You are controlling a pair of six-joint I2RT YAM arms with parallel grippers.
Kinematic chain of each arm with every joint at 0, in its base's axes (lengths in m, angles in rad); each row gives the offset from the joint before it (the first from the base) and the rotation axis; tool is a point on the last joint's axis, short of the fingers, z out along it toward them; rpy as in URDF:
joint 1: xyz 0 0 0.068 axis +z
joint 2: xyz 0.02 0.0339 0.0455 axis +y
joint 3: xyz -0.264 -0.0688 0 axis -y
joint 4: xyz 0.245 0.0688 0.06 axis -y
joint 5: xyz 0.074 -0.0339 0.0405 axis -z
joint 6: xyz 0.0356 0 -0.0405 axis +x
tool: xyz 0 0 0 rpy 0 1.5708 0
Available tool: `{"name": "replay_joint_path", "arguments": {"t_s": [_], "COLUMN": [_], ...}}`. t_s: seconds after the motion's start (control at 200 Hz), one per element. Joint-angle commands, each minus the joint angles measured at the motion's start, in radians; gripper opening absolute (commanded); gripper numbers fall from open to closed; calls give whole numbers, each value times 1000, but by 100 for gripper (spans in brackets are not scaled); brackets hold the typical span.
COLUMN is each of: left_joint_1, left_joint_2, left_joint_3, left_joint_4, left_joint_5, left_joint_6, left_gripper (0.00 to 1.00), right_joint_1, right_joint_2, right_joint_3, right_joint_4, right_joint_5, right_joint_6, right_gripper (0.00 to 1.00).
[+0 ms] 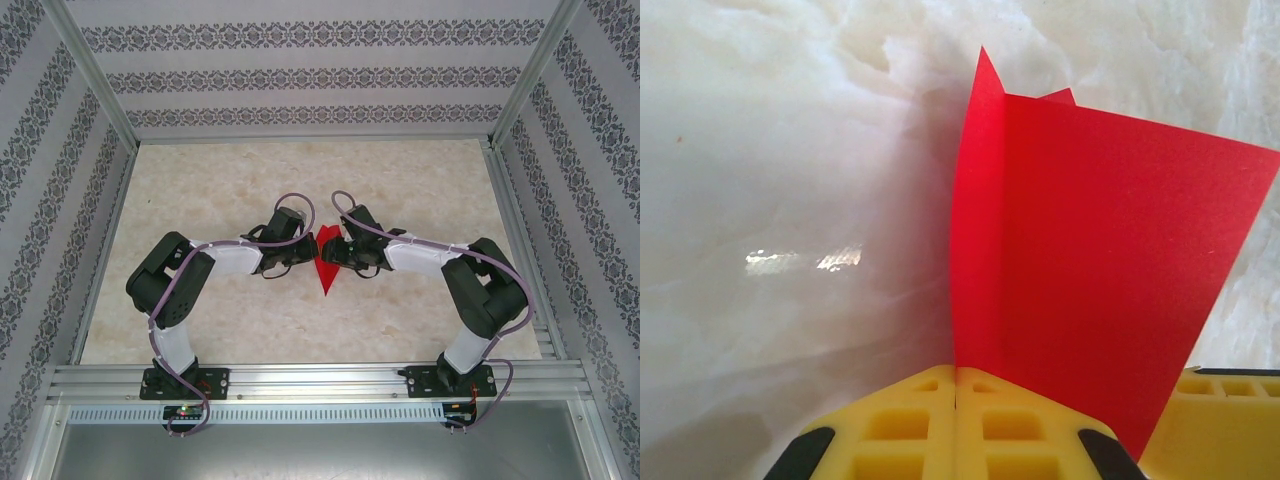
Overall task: Fold a paper plane with a square sheet of paper (pick it up from the middle)
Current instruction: Turn over a paper plane at the center of the table.
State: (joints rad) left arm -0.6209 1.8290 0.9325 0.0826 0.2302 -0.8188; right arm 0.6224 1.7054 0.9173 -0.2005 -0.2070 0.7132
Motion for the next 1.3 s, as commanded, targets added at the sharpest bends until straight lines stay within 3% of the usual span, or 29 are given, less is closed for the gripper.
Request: {"name": "replay_joint_path", "arguments": {"t_s": [0.0, 0.674, 1.294], "left_joint_1": [15, 16, 23], "left_joint_2": [-8, 0, -13], "left_joint_3": [-12, -13, -14], "left_joint_4": [37, 39, 33], "left_joint_5": [-7, 8, 27], "left_joint_6": [-12, -13, -15], "left_gripper": [0, 0, 3], "right_joint_1": [18, 85, 94], "right_joint_2": [16, -6, 37], "right_joint_3": [27, -15, 46], "right_joint_4": [-18, 17, -94], "right_joint_5": [21, 30, 157], "right_joint_6": [1, 51, 55], "right_gripper": [49, 58, 32]}}
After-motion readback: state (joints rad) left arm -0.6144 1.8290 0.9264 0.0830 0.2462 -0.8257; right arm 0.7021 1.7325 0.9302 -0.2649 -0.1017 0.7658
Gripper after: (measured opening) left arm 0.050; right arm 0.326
